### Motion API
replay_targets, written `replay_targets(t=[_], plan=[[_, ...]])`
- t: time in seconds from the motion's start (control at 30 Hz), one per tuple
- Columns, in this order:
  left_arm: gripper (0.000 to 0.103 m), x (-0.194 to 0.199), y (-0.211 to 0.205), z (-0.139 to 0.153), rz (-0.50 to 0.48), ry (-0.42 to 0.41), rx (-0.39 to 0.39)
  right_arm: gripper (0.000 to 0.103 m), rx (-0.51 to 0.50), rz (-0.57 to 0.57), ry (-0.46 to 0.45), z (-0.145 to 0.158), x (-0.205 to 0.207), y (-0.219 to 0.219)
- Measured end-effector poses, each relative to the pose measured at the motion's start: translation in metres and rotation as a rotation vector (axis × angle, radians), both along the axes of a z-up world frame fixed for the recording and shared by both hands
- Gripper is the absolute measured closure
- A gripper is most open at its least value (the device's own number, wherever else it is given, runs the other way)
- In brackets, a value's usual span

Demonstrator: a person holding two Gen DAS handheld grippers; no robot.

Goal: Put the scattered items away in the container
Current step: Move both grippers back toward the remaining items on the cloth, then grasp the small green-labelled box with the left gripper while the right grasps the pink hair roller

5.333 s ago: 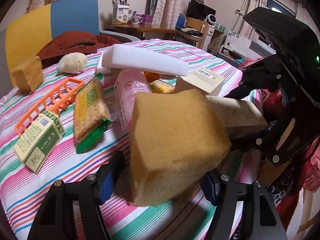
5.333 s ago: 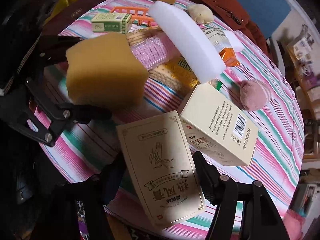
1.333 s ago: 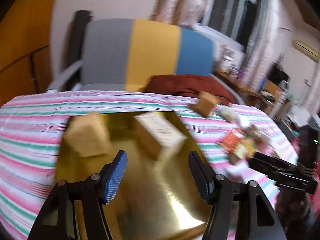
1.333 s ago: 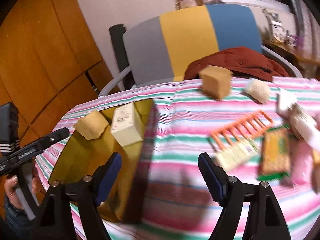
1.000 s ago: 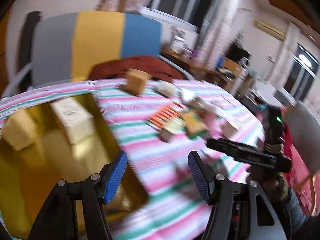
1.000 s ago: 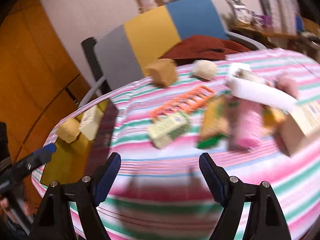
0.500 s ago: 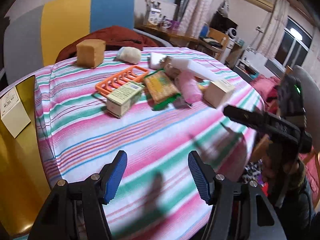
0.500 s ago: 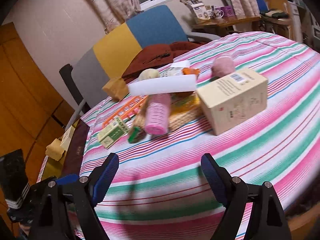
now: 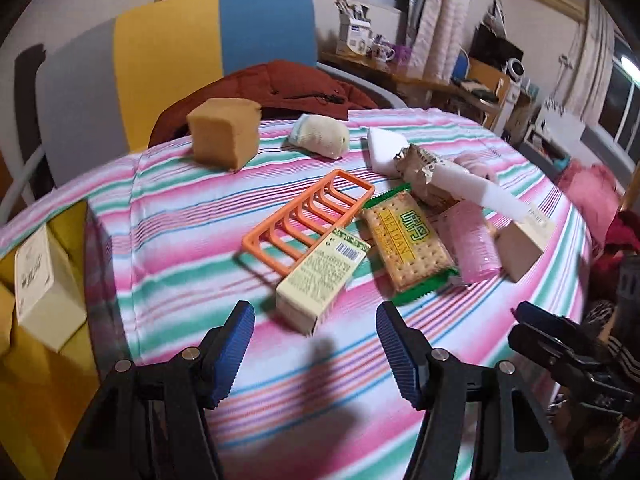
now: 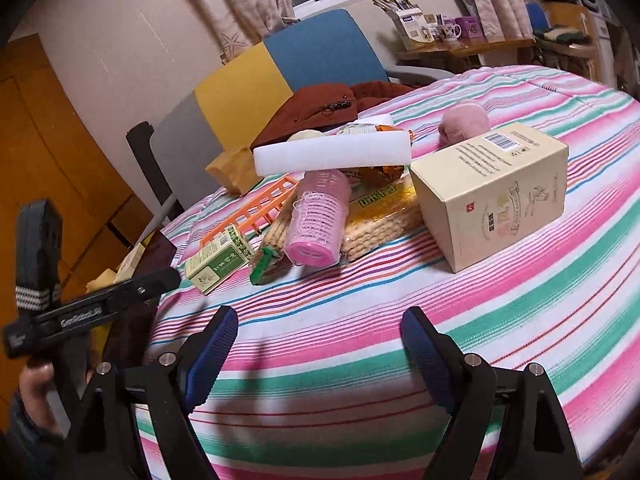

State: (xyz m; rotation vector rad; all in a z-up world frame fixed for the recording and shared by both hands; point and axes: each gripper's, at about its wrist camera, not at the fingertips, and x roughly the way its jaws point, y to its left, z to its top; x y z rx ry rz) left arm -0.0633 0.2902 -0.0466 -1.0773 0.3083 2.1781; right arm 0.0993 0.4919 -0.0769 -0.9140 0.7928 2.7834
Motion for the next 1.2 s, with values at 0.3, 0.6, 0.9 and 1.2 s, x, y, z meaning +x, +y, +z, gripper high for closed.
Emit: replay_targets(t=[0.3, 0.6, 0.9, 1.2], plan=[[0.040, -0.021, 0.014, -0.020, 0.017, -0.053, -0.010, 0.017, 0.023, 0.011, 0.026, -0.004, -0.005, 0.001], [0.063, -0.014, 0.020, -0.032, 0.021, -0.061, -0.007, 0.013, 0.034, 0.016, 0.042, -0.005, -0.008, -0.001], [0.069, 0.000, 0.017, -0.032, -0.005, -0.065, 0.022, 0.013, 0.077, 0.018, 0.038, -0.006, -0.009, -0.004], [0.069, 0.025, -0.001, -0.032, 0.014, -0.040, 0.010, 0.015, 0.048, -0.001, 0.057, 0.003, -0.020, 0.003]])
